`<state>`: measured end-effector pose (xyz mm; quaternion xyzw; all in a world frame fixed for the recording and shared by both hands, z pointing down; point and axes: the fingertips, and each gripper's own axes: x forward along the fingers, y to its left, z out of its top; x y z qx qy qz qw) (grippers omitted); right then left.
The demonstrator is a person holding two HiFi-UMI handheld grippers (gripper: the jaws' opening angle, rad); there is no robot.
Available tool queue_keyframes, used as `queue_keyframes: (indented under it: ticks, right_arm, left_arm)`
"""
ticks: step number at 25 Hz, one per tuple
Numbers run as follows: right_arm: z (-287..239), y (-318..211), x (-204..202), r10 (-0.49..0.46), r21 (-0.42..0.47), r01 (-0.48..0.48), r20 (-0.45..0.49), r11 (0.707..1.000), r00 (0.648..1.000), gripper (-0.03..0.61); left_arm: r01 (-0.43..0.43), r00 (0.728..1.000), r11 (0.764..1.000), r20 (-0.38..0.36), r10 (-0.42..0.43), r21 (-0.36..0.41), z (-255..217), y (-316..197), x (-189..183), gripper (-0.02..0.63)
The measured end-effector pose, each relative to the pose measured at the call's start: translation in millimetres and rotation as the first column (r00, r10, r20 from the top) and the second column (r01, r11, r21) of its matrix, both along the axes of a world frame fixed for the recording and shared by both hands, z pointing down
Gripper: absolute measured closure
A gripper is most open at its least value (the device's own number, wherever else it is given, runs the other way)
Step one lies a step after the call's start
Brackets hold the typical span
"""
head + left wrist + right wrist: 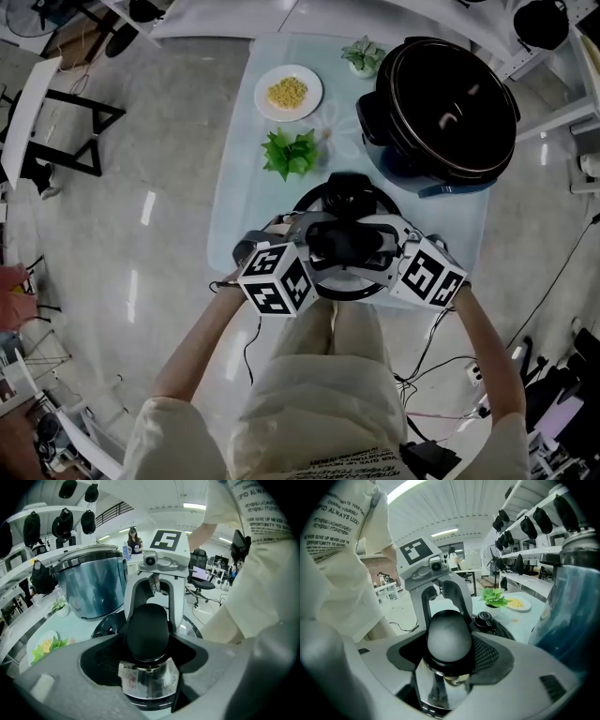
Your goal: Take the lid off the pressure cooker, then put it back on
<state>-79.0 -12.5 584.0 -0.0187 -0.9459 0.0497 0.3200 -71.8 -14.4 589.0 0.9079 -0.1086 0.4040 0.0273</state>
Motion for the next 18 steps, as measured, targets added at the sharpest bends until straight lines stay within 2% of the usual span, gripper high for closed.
queue_keyframes:
  ticks: [4,10,18]
  right_arm:
    - [1.4,-0.5,-1.2,-0.012,0.005,0.012,0.003,1.0,1.0,0.287]
    - [1.8,-0.7,-2.3,-0.009,-0.006,0.009,0.011,1.0,1.0,0.287]
    - [5.1,-1.6,-0.9,-0.028,-0.03,0.025,-0.077,0.999,0.997,0.299]
  left_arm:
    - [-0.023,1.0,0.999,-0.01,0.022,-0.049,2.7,0.1,0.8,0.324]
    - [-0.057,0.998,0.996,-0.032,0.055,-0.07,3.1,0.5,2.0,0.325]
    - [-0.065,0.998,0.994,-0.007,0.064,-0.085,4.3,1.0,3.1,0.327]
